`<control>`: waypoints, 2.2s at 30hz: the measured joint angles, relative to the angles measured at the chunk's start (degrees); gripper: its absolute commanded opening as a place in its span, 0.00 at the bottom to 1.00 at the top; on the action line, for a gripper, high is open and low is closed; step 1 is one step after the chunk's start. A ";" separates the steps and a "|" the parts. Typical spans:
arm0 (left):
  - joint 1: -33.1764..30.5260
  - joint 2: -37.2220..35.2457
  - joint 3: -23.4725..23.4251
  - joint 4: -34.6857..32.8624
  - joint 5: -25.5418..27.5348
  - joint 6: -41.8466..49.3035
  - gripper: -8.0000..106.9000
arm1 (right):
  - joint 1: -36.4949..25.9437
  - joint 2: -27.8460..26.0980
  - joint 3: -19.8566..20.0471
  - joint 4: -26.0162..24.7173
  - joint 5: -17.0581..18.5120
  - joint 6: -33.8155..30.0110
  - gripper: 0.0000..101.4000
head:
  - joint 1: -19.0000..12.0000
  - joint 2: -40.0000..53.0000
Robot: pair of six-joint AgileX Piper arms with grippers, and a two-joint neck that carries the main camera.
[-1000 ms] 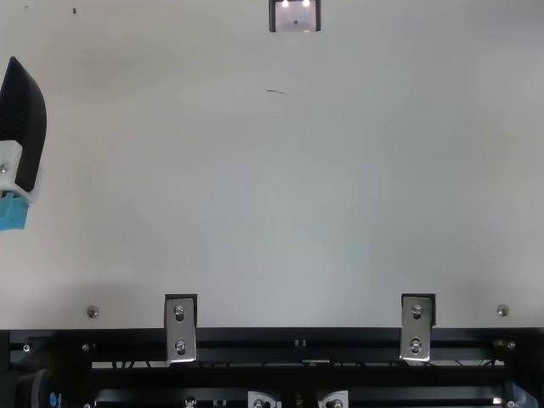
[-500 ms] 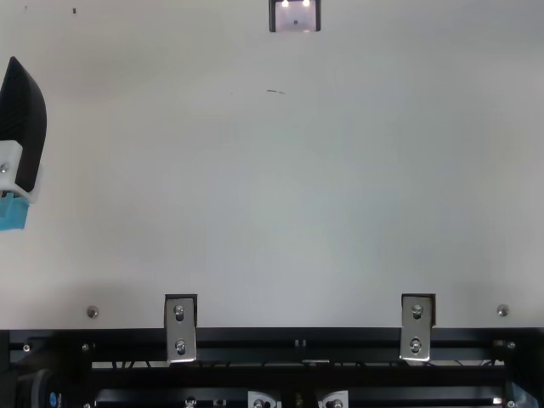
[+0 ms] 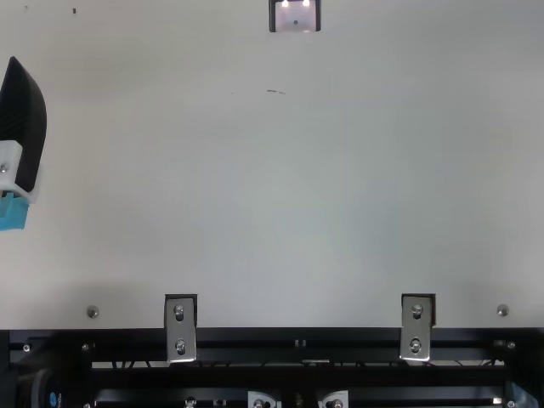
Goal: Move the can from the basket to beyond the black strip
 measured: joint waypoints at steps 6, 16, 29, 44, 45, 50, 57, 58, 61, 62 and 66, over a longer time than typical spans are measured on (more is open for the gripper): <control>0.00 0.00 0.00 0.00 0.00 0.00 0.85 | -0.33 0.28 0.89 0.07 -1.04 0.22 0.57 | 0.29 0.00; 0.00 0.00 0.00 0.00 0.00 0.00 0.85 | -1.09 0.36 1.80 1.80 -3.03 0.27 1.00 | 0.00 0.00; 0.00 0.00 0.00 0.00 0.00 0.00 0.85 | -0.45 -3.28 -2.91 18.99 -1.08 -7.47 1.00 | 0.00 2.05; 0.00 0.00 0.00 0.00 0.00 0.00 0.85 | 7.10 -5.50 -6.48 36.40 0.03 -9.39 1.00 | -0.88 18.18; 0.00 0.00 0.00 0.00 0.00 0.00 0.85 | 7.73 -5.50 -6.58 36.99 0.03 -9.46 1.00 | -0.88 19.06; 0.00 0.00 0.00 0.00 0.00 0.00 0.85 | 10.94 -5.65 -7.31 39.29 0.03 -9.63 1.00 | -0.88 24.63; 0.00 0.00 0.00 0.00 0.00 0.00 0.85 | 14.76 -6.44 -7.31 42.68 -0.40 -11.21 1.00 | -0.88 27.27; 0.00 0.00 0.00 0.00 0.00 0.00 0.85 | 15.34 -6.58 -7.12 43.21 -0.46 -11.51 1.00 | -0.88 27.57; 0.00 0.00 0.00 0.00 0.00 0.00 0.85 | 16.13 -6.76 -7.12 44.45 -0.05 -12.00 1.00 | -0.88 27.57; 0.00 0.00 0.00 0.00 0.00 0.00 0.85 | 16.16 -6.76 -7.12 44.40 0.03 -12.00 1.00 | -0.88 27.27; 0.00 0.00 0.00 0.00 0.00 0.00 0.85 | 16.16 -6.76 -7.12 44.26 -0.31 -12.00 1.00 | -0.88 27.27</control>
